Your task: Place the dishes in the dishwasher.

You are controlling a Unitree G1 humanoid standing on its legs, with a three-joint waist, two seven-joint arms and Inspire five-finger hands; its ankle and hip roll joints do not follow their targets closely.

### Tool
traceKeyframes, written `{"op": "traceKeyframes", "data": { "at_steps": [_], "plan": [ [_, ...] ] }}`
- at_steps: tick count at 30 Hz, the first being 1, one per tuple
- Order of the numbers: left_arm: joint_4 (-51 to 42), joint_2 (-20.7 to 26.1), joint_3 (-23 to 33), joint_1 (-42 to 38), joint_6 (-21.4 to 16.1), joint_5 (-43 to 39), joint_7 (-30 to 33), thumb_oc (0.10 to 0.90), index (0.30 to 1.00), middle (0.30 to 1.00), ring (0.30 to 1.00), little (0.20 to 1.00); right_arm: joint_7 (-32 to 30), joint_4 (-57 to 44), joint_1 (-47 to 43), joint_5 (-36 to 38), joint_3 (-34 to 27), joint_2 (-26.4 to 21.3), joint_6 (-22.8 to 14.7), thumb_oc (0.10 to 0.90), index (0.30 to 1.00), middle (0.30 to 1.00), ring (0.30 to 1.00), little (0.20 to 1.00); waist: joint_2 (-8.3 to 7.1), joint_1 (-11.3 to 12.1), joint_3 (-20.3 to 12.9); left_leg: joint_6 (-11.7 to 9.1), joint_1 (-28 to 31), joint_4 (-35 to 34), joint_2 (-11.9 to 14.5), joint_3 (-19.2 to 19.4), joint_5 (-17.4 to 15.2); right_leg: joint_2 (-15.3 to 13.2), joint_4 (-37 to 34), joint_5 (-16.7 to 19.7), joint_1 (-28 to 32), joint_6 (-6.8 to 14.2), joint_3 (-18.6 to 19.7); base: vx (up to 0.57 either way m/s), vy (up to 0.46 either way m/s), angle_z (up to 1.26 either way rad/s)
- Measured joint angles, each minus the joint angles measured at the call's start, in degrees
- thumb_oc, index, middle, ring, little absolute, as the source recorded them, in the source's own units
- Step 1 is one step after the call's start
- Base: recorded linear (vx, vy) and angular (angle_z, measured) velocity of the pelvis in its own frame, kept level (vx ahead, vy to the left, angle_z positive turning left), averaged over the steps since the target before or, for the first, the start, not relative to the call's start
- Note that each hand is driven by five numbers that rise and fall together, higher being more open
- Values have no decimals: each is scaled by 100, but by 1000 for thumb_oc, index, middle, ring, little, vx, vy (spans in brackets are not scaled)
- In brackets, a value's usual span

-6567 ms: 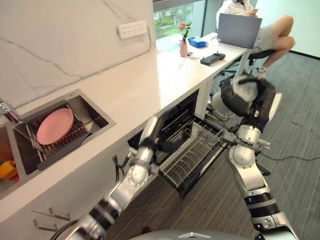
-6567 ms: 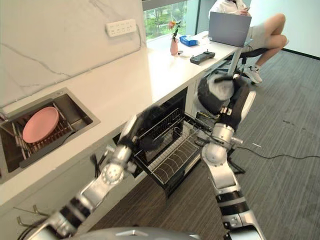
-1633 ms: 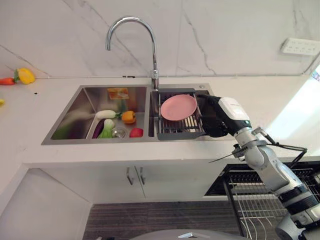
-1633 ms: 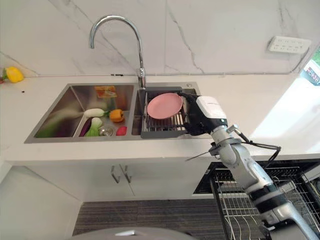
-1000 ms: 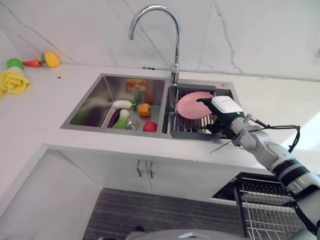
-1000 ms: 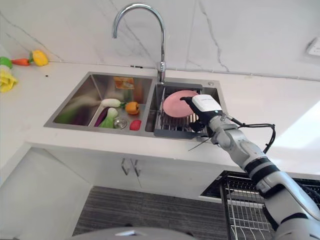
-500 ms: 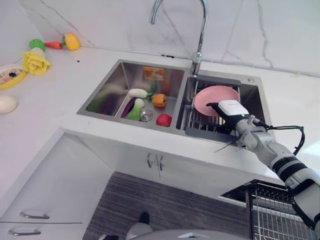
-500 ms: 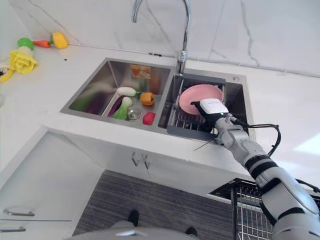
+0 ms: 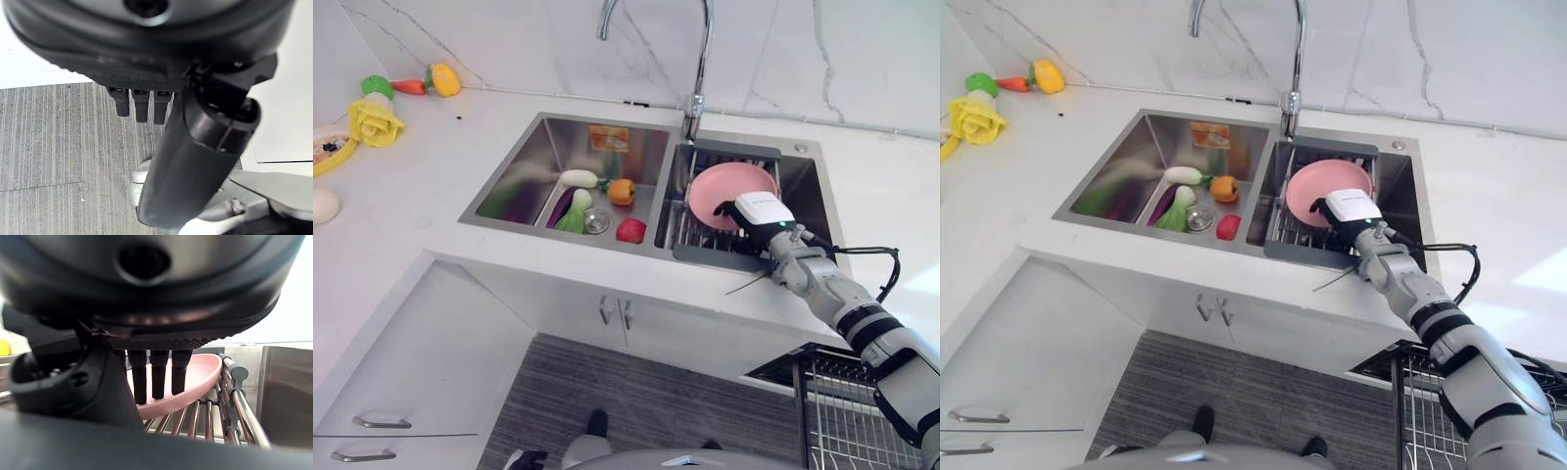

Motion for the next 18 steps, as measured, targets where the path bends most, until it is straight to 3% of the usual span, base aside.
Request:
{"op": "traceKeyframes", "data": {
  "at_steps": [13,18],
  "plan": [
    [4,-56,149,2,50,-4,11,800,900,900,900,900,-351,-633,350,-144,-273,-12,135,400,300,300,300,300,137,-78,-37,1,61,24,8,26,2,9,22,5,11,-3,32,11,-4,0],
    [65,-83,582,41,148,-60,-10,800,900,900,900,900,-327,-1266,490,-137,-428,-187,164,400,300,300,300,300,109,-84,-22,-3,199,24,18,246,-4,11,25,16,23,-14,227,11,-6,-18]
  ]
}}
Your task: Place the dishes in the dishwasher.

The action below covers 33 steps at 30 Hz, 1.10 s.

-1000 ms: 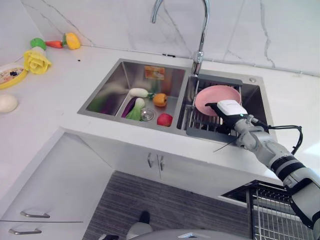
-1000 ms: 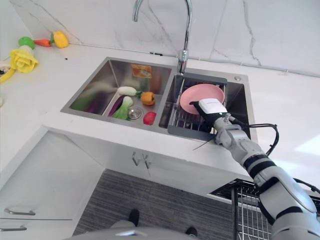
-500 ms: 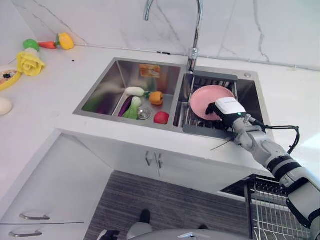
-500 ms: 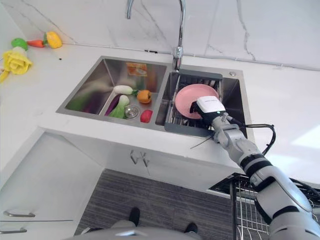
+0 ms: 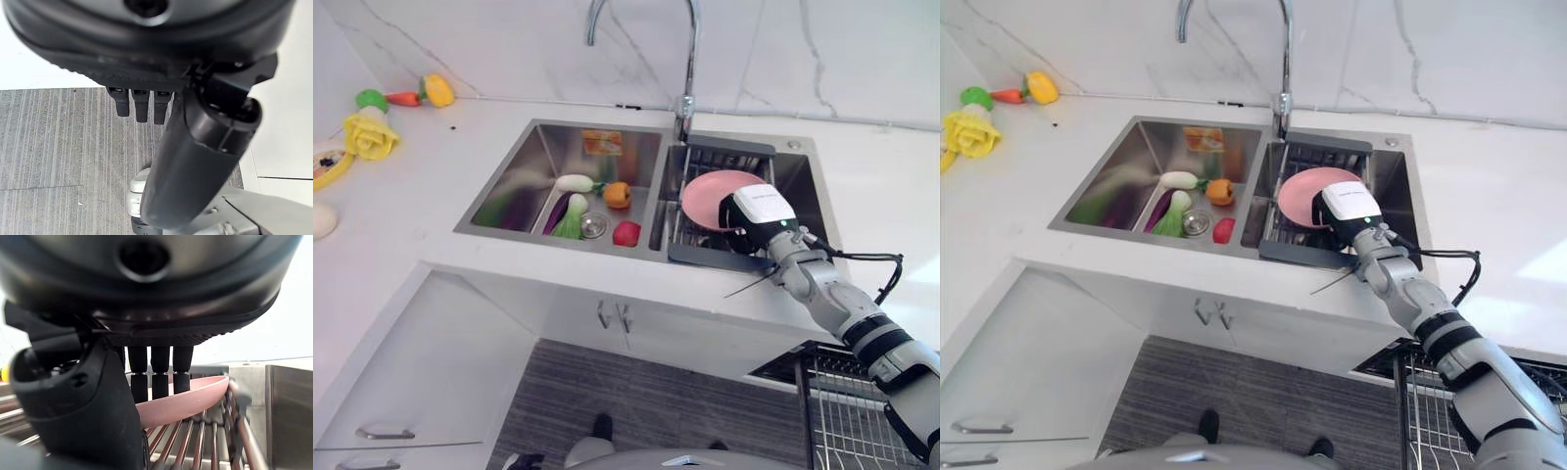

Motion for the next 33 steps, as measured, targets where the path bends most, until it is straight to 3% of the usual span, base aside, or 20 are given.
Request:
{"op": "traceKeyframes", "data": {
  "at_steps": [5,7,13,17,25,29,33],
  "plan": [
    [146,-28,314,44,49,-332,-13,800,900,900,900,900,50,-1114,208,79,-840,-157,11,400,300,300,300,300,-102,-58,50,-11,299,-6,79,444,-117,83,-1,37,14,-37,446,8,0,-48],
    [170,-45,451,73,89,-437,-26,800,900,900,900,900,30,-1788,387,315,-1482,-188,5,400,300,300,300,300,-171,-158,63,-6,410,-3,89,611,-136,96,-2,67,12,-54,633,20,-3,-41],
    [175,-43,447,166,260,-442,-49,800,900,900,900,900,-91,-2715,711,862,-2396,-241,-67,400,300,300,300,300,-206,-467,19,-7,766,-30,150,977,-220,148,-5,125,110,-75,1031,-1,1,-34],
    [220,-45,433,297,284,-437,-55,800,900,900,900,900,-202,-2933,1011,915,-2561,-236,-86,400,300,300,300,300,-196,-627,-235,-1,816,-34,179,1105,-267,174,-26,127,110,-75,1158,-14,5,-19],
    [221,-101,391,403,289,-434,-66,800,900,900,900,900,-302,-3129,1477,927,-2933,-179,-114,400,300,300,300,300,-99,-648,-437,-12,860,-34,179,1191,-261,182,-27,139,95,-54,1238,-19,7,-5],
    [225,-170,350,478,310,-382,-107,800,900,900,900,900,-366,-4013,2429,972,-3638,125,-211,400,300,300,300,300,-75,-642,-450,-25,957,-13,131,1395,-290,193,-5,186,17,-69,1450,-36,19,-26],
    [344,-260,379,508,383,-198,-187,800,900,900,900,900,-391,-4033,2839,967,-3834,96,-245,400,300,300,300,300,-91,-1043,-444,-21,1154,-20,101,1799,-383,253,-6,302,-136,-48,1966,-7,31,-66]
  ]
}}
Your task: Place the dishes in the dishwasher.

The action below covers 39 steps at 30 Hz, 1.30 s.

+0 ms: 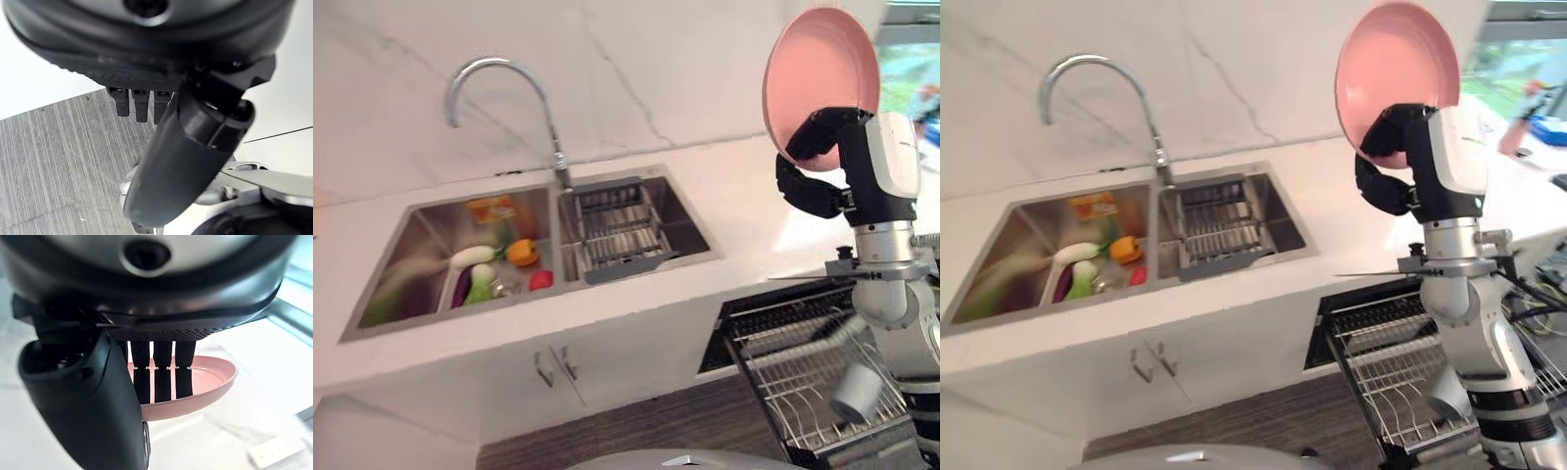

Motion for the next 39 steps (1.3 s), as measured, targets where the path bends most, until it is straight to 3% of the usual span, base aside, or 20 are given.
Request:
{"op": "traceKeyframes", "data": {
  "at_steps": [6,10,14,18,24,32,39],
  "plan": [
    [110,-76,-13,66,-42,248,-116,800,900,900,900,900,120,42,625,-15,-464,-56,-33,400,300,300,300,300,20,-366,73,8,274,3,-118,896,-128,97,-18,134,-300,41,925,-10,32,-81],
    [165,-74,-64,75,-50,272,-154,800,900,900,900,900,274,118,889,-60,-437,-157,-60,400,300,300,300,300,-25,-621,145,34,436,-14,-220,1502,-249,197,-14,282,-596,52,1561,52,87,-101],
    [160,-41,-271,94,-55,272,-224,800,900,900,900,900,460,366,937,-58,-417,-228,-53,400,300,300,300,300,-50,-823,180,52,511,-15,-287,1919,-302,190,-14,285,-771,61,1649,-3,11,-67],
    [136,19,-488,83,-74,267,-256,800,900,900,900,900,837,820,941,-67,134,-324,-42,400,300,300,300,300,-82,-820,197,63,594,-17,-327,2257,-314,175,-14,327,-847,128,1720,7,-1,-40],
    [118,45,-484,46,-180,267,-276,800,900,900,900,900,1127,1729,962,-61,737,-301,-53,400,300,300,300,300,-45,-604,218,98,551,-17,-308,1959,-290,84,-15,328,-757,130,1420,1,-16,22],
    [88,77,-379,-57,-257,268,-321,800,900,900,900,900,1306,2779,1004,-52,914,-278,79,400,300,300,300,300,20,-129,258,139,281,-3,-273,1309,-238,-100,-15,398,-635,152,917,-2,-45,44],
    [-59,118,-367,-209,-286,131,-316,800,900,900,900,900,1258,3474,741,174,966,-177,183,400,300,300,300,300,53,122,468,123,-137,206,-189,814,-205,-196,-15,443,-690,57,496,-24,-56,34]
  ]
}}
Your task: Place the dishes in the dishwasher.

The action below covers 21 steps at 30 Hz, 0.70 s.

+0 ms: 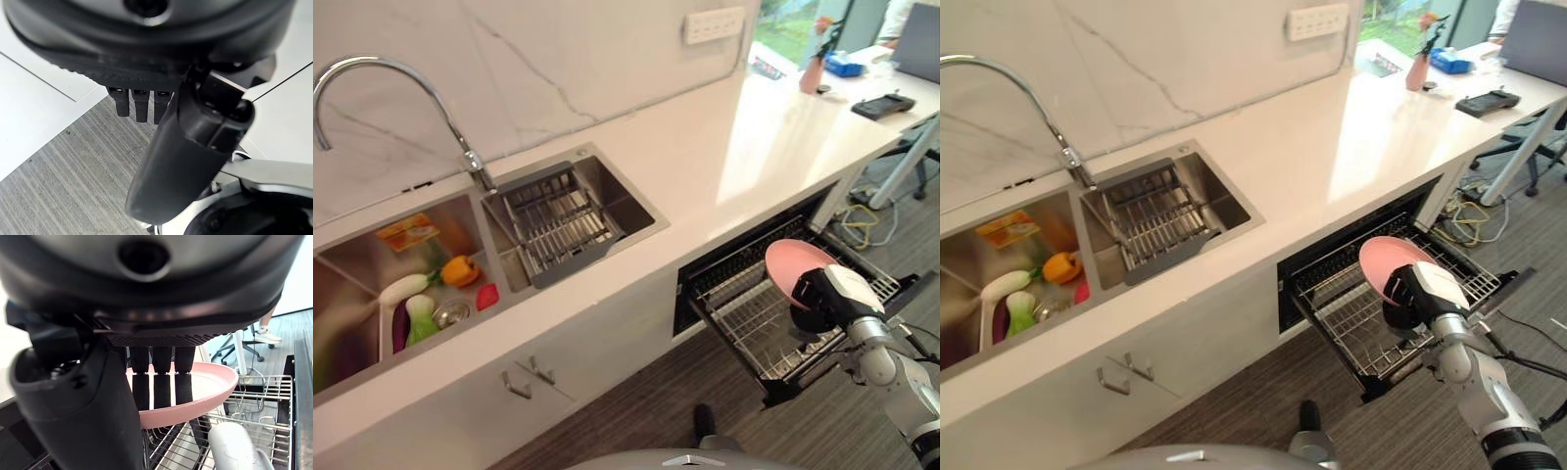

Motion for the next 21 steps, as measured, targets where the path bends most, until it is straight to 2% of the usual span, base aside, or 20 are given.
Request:
{"op": "traceKeyframes", "data": {
  "at_steps": [4,7,8,12,13,14,15,18,21],
  "plan": [
    [-194,32,-19,-2,-21,-191,1,800,900,900,900,900,-159,686,-456,10,173,2,85,400,300,300,300,300,16,34,195,37,-239,60,-1,-174,-9,-61,-1,-23,-95,-25,-147,-65,-34,22],
    [-367,70,-72,-153,-94,-322,16,800,900,900,900,900,-237,995,-851,25,176,-21,216,400,300,300,300,300,61,14,535,45,-512,194,-37,-297,61,-107,3,67,-293,-19,-175,-112,-36,18],
    [-537,85,-148,-154,-124,-376,21,800,900,900,900,900,-378,1301,-1176,77,342,-16,187,400,300,300,300,300,88,38,691,56,-708,308,-25,-329,61,-142,1,86,-410,-22,-191,-81,-37,12],
    [-807,91,-318,-290,-204,-456,56,800,900,900,900,900,-526,1751,-1693,238,418,-21,241,400,300,300,300,300,287,80,1033,82,-1021,375,-44,-481,119,-193,16,144,-619,-51,-301,-44,-26,21],
    [-928,90,-397,-355,-231,-557,56,800,900,900,900,900,-646,2095,-1905,249,429,-16,239,400,300,300,300,300,408,139,1168,104,-1124,371,-44,-569,138,-201,20,148,-673,-55,-367,-18,-18,18],
    [-928,90,-397,-355,-231,-557,56,800,900,900,900,900,-646,2095,-1905,249,429,-16,239,400,300,300,300,300,408,139,1168,104,-1124,371,-44,-569,138,-201,20,148,-673,-55,-367,-31,-13,28],
    [-1052,89,-489,-402,-255,-611,58,800,900,900,900,900,-738,2406,-2084,295,432,-3,261,800,900,900,900,900,553,211,1286,72,-1189,339,-41,-639,199,-200,24,149,-706,-62,-445,-24,-11,14],
    [-1140,94,-491,-403,-328,-773,76,800,900,900,900,900,-925,2555,-2268,453,430,104,258,800,900,900,900,900,644,263,1343,66,-1252,251,-45,-642,247,-197,21,148,-800,-63,-454,-11,-4,5],
    [-1166,96,-498,-456,-338,-776,88,800,900,900,900,900,-962,2573,-2349,507,442,164,263,800,900,900,900,900,666,276,1419,67,-1295,214,-52,-678,271,-198,24,164,-833,-87,-487,-10,-8,7]
  ]
}}
